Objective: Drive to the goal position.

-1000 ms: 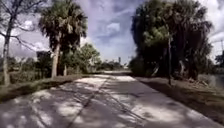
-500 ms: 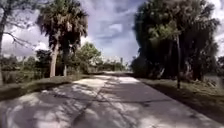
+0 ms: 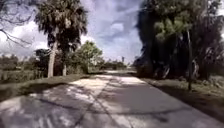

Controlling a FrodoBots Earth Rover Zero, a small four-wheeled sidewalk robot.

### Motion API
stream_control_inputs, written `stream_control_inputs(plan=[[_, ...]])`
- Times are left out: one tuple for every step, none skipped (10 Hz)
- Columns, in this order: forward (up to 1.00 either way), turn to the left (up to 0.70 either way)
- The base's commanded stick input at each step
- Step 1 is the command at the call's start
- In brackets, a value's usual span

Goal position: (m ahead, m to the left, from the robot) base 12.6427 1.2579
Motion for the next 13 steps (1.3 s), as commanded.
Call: stream_control_inputs(plan=[[1.0, -0.4], [1.0, -0.4], [1.0, -0.4], [1.0, -0.4], [1.0, -0.4], [1.0, -0.21], [1.0, 0.0], [1.0, 0.0], [1.0, 0.0], [1.0, 0.0], [1.0, 0.0], [1.0, 0.0], [1.0, 0.0]])
